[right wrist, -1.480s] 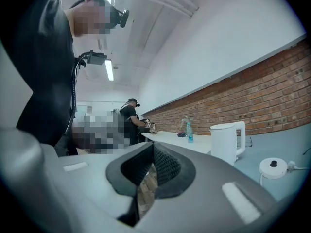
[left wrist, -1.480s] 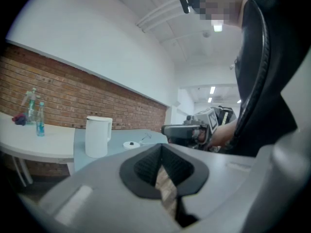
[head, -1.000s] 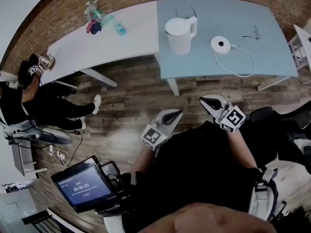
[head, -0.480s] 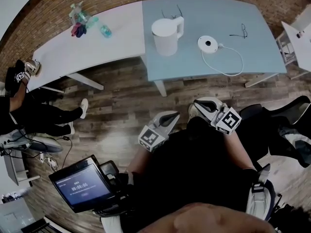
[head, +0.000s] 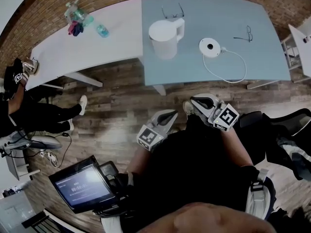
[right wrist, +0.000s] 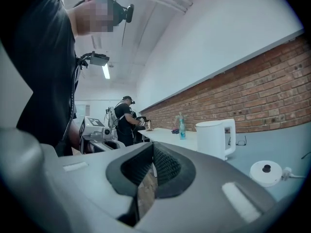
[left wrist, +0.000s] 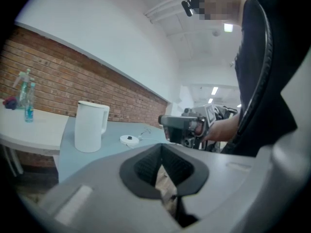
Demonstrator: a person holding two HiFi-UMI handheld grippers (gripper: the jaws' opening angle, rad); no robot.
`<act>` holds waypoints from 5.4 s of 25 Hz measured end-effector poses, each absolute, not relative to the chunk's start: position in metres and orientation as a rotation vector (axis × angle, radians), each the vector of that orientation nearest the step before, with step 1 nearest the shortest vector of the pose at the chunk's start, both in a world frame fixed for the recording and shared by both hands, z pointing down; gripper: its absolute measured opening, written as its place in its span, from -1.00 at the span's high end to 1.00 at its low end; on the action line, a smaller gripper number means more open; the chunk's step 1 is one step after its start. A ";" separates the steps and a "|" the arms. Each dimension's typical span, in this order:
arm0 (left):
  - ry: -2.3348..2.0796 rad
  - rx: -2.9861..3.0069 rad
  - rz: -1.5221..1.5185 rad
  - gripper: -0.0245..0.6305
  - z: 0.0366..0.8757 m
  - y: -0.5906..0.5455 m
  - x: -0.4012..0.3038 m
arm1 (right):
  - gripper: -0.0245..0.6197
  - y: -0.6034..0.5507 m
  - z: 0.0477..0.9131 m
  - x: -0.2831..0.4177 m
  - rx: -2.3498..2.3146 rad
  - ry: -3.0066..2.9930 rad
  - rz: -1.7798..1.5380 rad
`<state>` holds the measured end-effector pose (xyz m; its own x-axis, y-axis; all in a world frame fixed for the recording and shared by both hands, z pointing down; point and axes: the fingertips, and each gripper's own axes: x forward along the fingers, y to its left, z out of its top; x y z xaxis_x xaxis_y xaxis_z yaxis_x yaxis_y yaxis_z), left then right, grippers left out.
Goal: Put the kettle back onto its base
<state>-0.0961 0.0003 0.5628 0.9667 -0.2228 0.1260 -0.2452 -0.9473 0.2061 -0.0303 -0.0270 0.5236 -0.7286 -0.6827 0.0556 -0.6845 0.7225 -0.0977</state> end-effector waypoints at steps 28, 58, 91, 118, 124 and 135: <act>-0.579 2.901 0.112 0.93 0.531 -0.173 -0.004 | 0.91 -0.188 0.518 0.060 0.934 -2.933 0.103; -0.904 2.794 0.116 0.93 0.537 -0.206 0.004 | 0.45 -0.310 0.563 0.103 1.102 -2.728 0.067; -1.020 2.771 0.102 0.93 0.531 -0.203 -0.012 | 0.62 -0.428 0.609 0.072 1.321 -2.537 0.120; -1.087 2.754 0.106 0.93 0.532 -0.188 -0.034 | 0.54 -0.427 0.604 0.076 1.523 -2.612 0.356; -1.075 2.762 0.106 0.93 0.530 -0.186 -0.033 | 0.54 -0.422 0.597 0.078 1.535 -2.640 0.372; -1.030 2.778 0.105 0.93 0.532 -0.188 -0.025 | 0.54 -0.416 0.591 0.083 1.520 -2.671 0.360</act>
<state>-0.0253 -0.1883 0.5317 0.7581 -0.6396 0.1271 -0.6521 -0.7449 0.1407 0.0826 -0.4163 0.5906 -0.5167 -0.8420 0.1552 -0.8530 0.4907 -0.1777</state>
